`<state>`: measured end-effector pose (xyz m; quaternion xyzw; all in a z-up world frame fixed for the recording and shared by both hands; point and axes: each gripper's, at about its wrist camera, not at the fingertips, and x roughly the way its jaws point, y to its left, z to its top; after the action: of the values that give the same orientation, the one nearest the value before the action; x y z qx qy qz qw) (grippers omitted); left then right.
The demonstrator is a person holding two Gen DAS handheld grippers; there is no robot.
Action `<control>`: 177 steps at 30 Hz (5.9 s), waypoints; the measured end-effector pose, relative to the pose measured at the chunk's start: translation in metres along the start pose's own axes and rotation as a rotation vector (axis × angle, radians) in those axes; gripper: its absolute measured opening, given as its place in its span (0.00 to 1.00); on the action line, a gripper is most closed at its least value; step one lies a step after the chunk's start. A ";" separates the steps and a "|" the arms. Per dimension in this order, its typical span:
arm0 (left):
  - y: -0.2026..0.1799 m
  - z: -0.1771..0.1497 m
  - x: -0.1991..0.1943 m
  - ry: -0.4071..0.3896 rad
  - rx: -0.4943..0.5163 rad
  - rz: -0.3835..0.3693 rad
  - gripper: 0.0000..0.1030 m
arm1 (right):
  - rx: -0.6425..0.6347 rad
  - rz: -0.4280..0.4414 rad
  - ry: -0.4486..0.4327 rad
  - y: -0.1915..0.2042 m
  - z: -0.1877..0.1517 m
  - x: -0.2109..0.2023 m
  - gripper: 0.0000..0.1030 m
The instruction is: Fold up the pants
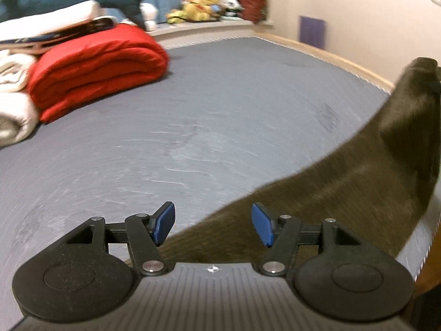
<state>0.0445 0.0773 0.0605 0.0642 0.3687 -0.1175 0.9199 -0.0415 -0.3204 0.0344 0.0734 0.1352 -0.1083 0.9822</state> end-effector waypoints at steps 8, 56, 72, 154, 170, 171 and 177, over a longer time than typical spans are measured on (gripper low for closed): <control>0.064 -0.005 -0.006 0.042 -0.221 0.027 0.67 | -0.726 0.691 0.215 0.224 -0.109 -0.080 0.16; 0.070 -0.039 0.060 0.276 -0.461 -0.095 0.71 | -0.789 0.941 0.522 0.237 -0.154 -0.076 0.52; 0.041 -0.007 0.038 0.091 -0.214 -0.160 0.28 | -0.845 0.946 0.516 0.237 -0.151 -0.079 0.07; 0.010 -0.006 0.012 0.231 -0.269 -0.360 0.21 | -0.733 0.670 0.088 0.253 -0.097 -0.153 0.18; 0.217 -0.089 -0.084 0.151 -0.548 -0.141 0.20 | -0.154 0.845 0.435 0.267 -0.049 -0.037 0.61; 0.230 -0.098 -0.081 0.175 -0.577 -0.132 0.25 | -0.125 0.822 0.488 0.271 -0.053 -0.021 0.65; 0.265 -0.125 -0.051 0.288 -0.675 -0.078 0.90 | 0.058 0.764 0.822 0.282 -0.097 0.053 0.76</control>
<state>-0.0049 0.3667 0.0142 -0.2409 0.5146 -0.0139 0.8228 0.0502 -0.0415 -0.0404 0.1802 0.4675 0.2889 0.8158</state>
